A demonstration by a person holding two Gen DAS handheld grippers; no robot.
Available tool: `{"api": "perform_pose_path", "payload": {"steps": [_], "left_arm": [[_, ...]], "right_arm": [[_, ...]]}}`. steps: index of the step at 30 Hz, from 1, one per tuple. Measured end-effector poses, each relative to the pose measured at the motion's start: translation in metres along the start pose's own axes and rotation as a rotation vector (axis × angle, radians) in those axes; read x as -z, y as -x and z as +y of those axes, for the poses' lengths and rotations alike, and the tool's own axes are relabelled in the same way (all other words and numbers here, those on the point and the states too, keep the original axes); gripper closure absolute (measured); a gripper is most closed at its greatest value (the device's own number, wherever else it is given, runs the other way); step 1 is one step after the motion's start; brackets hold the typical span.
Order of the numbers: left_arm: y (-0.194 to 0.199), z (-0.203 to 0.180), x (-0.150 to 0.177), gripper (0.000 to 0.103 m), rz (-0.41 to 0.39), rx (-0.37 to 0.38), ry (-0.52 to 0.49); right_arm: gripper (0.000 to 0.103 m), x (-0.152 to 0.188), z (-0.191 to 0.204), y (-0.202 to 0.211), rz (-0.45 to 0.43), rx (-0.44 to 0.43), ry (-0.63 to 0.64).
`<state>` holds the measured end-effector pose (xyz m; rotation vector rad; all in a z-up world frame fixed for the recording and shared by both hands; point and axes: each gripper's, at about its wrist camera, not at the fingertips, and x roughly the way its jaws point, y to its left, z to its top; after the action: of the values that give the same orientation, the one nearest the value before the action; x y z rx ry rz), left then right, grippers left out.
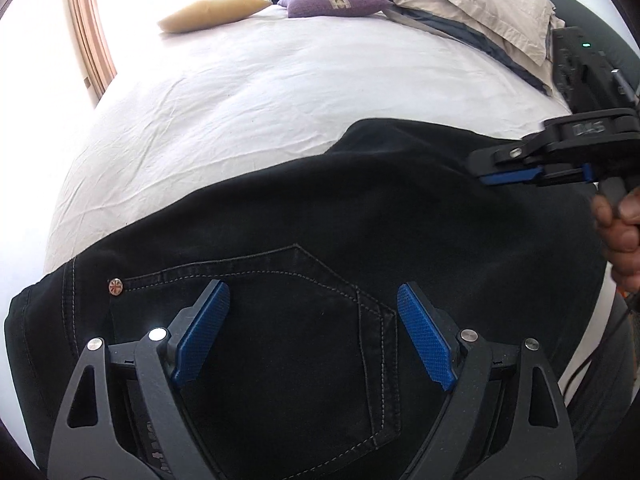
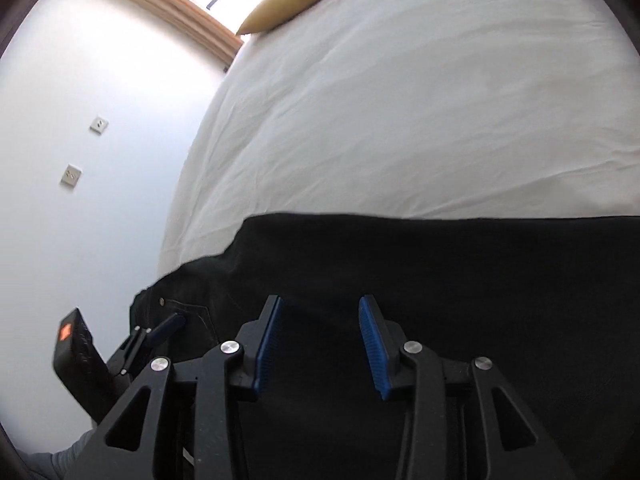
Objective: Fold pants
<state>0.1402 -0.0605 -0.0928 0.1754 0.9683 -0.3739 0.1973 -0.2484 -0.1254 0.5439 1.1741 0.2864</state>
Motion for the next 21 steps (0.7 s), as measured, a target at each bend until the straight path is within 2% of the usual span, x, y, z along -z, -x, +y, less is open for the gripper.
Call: {"api": "perform_pose_path", "payload": {"steps": [1, 2, 3, 5, 6, 7, 8, 10, 11, 12, 14, 16, 17, 18, 20, 21], "left_arm": [[0.000, 0.002, 0.002, 0.017, 0.005, -0.001, -0.007], [0.001, 0.004, 0.005, 0.017, 0.009, -0.001, -0.009], [0.002, 0.007, 0.007, 0.017, 0.014, 0.001, -0.007], [0.005, 0.013, 0.013, 0.017, 0.011, 0.004, 0.000], [0.006, 0.015, 0.017, 0.017, 0.009, 0.004, -0.002], [0.008, 0.017, 0.020, 0.017, 0.008, 0.002, -0.001], [0.012, 0.020, 0.022, 0.017, 0.003, 0.004, 0.008], [0.017, 0.031, 0.029, 0.017, -0.005, 0.020, 0.048], [0.017, 0.035, 0.030, 0.017, -0.006, 0.025, 0.059], [0.013, 0.021, 0.023, 0.017, -0.002, 0.022, 0.057], [0.010, 0.023, 0.026, 0.017, 0.012, 0.011, 0.039], [0.008, 0.027, 0.031, 0.017, 0.014, 0.021, 0.035], [0.007, 0.030, 0.034, 0.017, 0.013, 0.024, 0.034], [0.007, 0.033, 0.037, 0.017, 0.014, 0.029, 0.034], [0.003, 0.030, 0.034, 0.017, 0.016, 0.030, 0.037], [0.005, 0.030, 0.034, 0.019, 0.022, 0.021, 0.034]], "right_arm": [[0.063, -0.007, -0.007, -0.005, -0.018, -0.017, -0.040], [0.071, -0.019, -0.014, -0.001, -0.066, -0.021, -0.079], [0.086, -0.030, -0.019, 0.004, -0.113, 0.054, -0.102], [0.098, -0.053, -0.025, 0.011, -0.162, 0.203, -0.114], [0.093, -0.058, -0.021, 0.014, -0.158, 0.225, -0.121], [0.089, -0.059, -0.010, 0.017, -0.151, 0.180, -0.108], [0.087, -0.056, 0.009, 0.017, -0.139, 0.099, -0.068], [0.070, -0.040, 0.056, 0.007, -0.070, -0.015, 0.035], [0.055, -0.034, 0.076, -0.003, -0.037, -0.065, 0.083], [0.050, -0.027, 0.090, -0.016, -0.011, -0.091, 0.119], [0.049, -0.025, 0.088, -0.044, 0.010, -0.012, 0.097], [0.073, -0.044, 0.058, -0.056, -0.034, -0.014, -0.030], [0.103, -0.054, 0.040, -0.056, -0.044, -0.017, -0.101], [0.103, -0.063, 0.027, -0.053, -0.054, -0.066, -0.173], [0.103, -0.071, 0.022, -0.030, -0.120, 0.062, -0.163], [0.097, -0.071, 0.026, -0.015, -0.155, 0.153, -0.133]]}}
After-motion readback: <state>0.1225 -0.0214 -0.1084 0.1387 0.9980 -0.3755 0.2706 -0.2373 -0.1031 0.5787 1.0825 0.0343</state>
